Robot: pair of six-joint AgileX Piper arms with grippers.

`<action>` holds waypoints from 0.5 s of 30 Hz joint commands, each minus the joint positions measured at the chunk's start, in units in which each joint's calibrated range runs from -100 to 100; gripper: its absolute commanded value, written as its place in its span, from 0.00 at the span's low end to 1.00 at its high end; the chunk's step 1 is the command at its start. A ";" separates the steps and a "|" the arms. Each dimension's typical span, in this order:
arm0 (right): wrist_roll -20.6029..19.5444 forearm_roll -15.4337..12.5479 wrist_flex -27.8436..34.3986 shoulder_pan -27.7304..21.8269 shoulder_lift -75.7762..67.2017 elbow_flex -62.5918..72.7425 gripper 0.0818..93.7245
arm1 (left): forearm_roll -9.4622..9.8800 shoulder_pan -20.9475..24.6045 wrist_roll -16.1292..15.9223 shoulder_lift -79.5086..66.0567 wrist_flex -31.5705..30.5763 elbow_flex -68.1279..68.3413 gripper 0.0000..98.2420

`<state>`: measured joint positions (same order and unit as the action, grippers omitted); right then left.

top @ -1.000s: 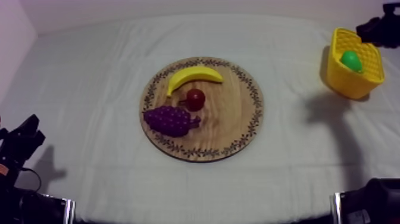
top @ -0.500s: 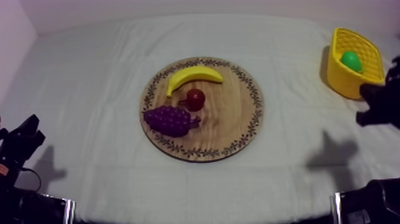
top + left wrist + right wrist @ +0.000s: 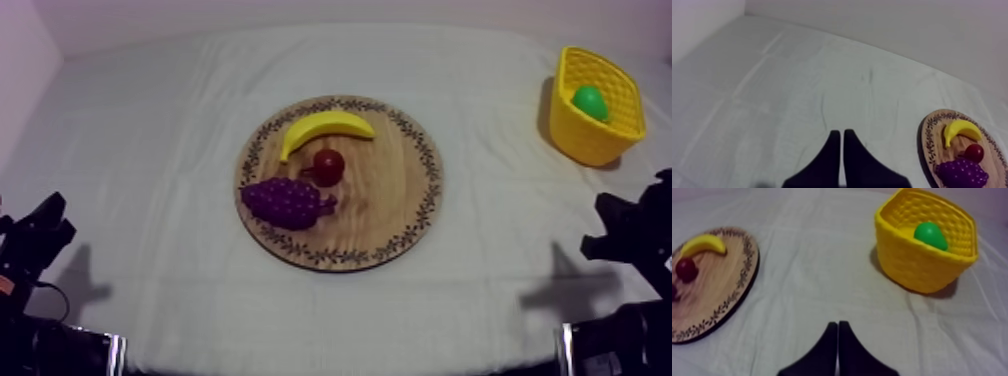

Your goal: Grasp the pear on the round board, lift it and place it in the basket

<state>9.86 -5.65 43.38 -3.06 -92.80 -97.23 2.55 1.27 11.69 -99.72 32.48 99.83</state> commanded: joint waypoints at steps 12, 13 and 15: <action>4.63 4.64 -6.07 -0.40 -2.83 -2.51 0.01 | 0.01 0.00 0.01 -0.02 0.01 -0.05 0.00; 4.32 4.65 -6.09 -0.42 -2.85 -2.52 0.01 | 0.01 0.00 0.01 -0.02 0.01 -0.05 0.00; 3.79 4.67 -6.10 -0.44 -2.86 -2.54 0.01 | 0.01 0.00 0.01 -0.02 0.01 -0.05 0.00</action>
<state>14.87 -0.94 37.25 -3.48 -95.60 -99.71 2.55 1.27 11.69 -99.72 32.48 99.83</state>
